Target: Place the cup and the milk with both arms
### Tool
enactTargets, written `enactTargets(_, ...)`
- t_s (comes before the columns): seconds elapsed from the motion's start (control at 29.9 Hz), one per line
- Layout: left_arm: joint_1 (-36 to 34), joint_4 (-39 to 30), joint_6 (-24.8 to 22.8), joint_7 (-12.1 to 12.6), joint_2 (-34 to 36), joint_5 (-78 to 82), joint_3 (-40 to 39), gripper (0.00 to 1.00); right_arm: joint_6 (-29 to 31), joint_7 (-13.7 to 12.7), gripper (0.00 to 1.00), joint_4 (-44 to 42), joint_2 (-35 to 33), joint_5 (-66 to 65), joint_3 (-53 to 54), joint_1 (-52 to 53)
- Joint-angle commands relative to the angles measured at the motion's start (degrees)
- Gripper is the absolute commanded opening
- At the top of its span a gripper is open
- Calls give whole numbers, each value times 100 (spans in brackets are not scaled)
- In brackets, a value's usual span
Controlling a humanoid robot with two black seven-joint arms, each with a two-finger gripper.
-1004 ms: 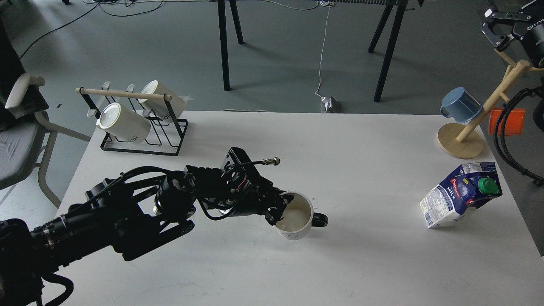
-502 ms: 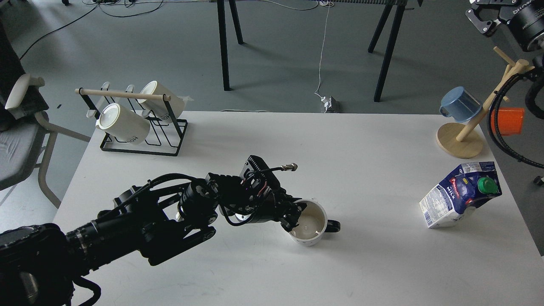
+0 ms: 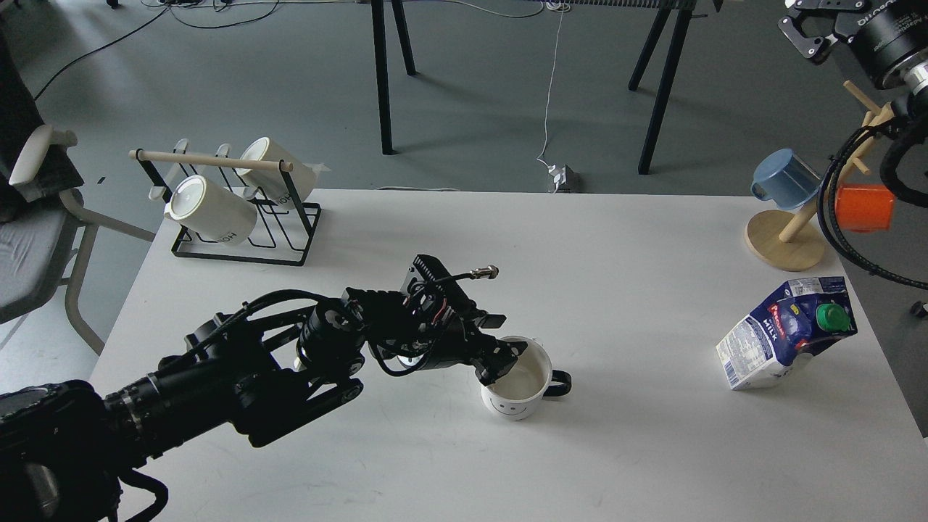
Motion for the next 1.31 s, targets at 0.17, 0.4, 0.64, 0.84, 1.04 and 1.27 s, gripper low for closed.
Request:
enactTargets(0.17,-89,-708,-30,-88,686,-544,-907,69,0,34,99,-18,-56,9,0,99)
enactTargets(0.4,-1,-1009,23,-158,722,-4734,-2613,98,0,52,99,166,-345,79,88,99)
enactTargets(0.64,-45,-623,-21,-158,1073,-7935,-3623,100,0,61,99,912,-899,580,123,-294)
enactTargets(0.84,25,325,-3,-167,1267,-9597,-4099,100,0,52,99,1712,-1462,967,290,-1357)
enactTargets(1.04,104,687,-13,-167,1381,-11286,-4161,100,0,52,99,2521,-1840,985,1063,-2527)
enactTargets(1.27,122,748,23,-158,1452,-11499,-4337,100,0,279,99,3260,-2499,1046,1371,-3731)
